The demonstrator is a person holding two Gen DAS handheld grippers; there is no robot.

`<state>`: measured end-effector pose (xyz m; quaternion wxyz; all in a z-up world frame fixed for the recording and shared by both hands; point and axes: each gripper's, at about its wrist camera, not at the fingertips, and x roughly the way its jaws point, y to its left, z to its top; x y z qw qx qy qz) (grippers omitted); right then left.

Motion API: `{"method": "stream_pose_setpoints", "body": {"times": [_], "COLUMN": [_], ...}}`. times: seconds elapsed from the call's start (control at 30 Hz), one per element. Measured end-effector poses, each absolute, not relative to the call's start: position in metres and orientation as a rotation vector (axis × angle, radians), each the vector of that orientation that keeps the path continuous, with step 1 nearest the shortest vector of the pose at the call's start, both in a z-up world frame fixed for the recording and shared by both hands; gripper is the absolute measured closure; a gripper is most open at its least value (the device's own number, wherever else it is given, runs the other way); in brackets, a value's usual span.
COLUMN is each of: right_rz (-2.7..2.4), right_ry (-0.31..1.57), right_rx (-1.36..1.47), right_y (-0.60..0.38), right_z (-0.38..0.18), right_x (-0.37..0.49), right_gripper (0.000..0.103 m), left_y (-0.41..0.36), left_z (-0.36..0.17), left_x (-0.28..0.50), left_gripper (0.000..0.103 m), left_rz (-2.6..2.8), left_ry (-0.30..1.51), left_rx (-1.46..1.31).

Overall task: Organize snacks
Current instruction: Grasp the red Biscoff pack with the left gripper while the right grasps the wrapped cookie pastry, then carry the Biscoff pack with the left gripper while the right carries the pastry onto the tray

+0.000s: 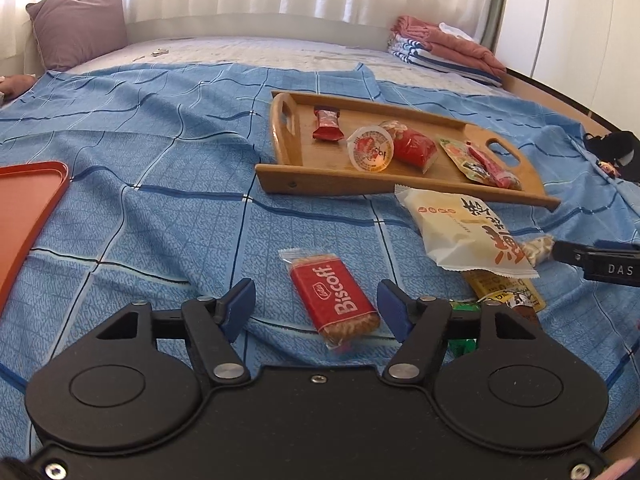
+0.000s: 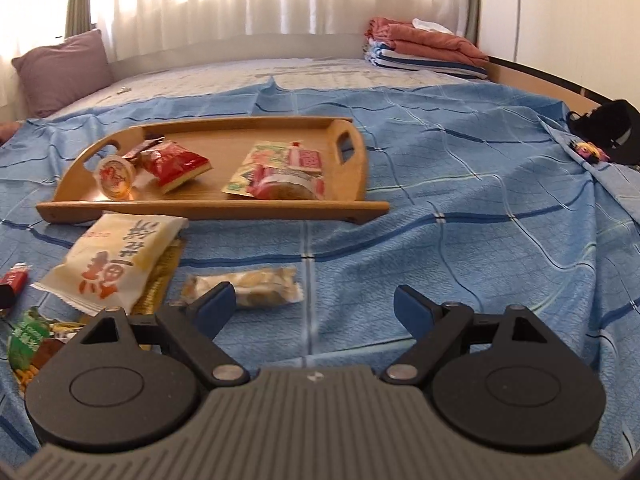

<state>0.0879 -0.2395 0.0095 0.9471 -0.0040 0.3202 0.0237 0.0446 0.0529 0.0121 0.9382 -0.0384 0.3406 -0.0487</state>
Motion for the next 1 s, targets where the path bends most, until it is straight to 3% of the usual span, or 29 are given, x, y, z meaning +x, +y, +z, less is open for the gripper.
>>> {"method": "stream_pose_setpoints", "body": {"times": [0.13,0.23,0.37,0.4,0.57,1.0], "right_rz": [0.084,0.107,0.109,0.114,0.133,0.142], "right_ry": [0.661,0.688,0.703,0.704,0.689,0.609], "right_rx": [-0.051,-0.071,-0.066,-0.048,-0.018,0.011], "right_y": [-0.218,-0.208,-0.206,-0.209,-0.215,-0.218], "right_z": [0.006,0.000,-0.006,-0.005,0.001,0.033], "right_x": [0.099,0.106,0.111,0.111,0.106,0.107], "right_gripper": [0.010,0.010,0.010,0.011,0.033,0.043], "left_y": [0.048,0.044,0.038,0.038,0.038,0.045], "left_z": [0.010,0.007,0.006,0.006,0.010,0.046], "left_x": [0.046,0.049,0.052,0.053,0.057,0.072], "left_gripper": [0.049,0.062,0.069,0.070,0.070,0.070], "left_rz": [-0.104,-0.128,-0.141,-0.147,-0.157,-0.152], "left_ry": [0.695,0.702,0.683,0.680,0.669,0.605], "left_rx": [-0.093,-0.098,-0.077,-0.076,-0.080,-0.089]}}
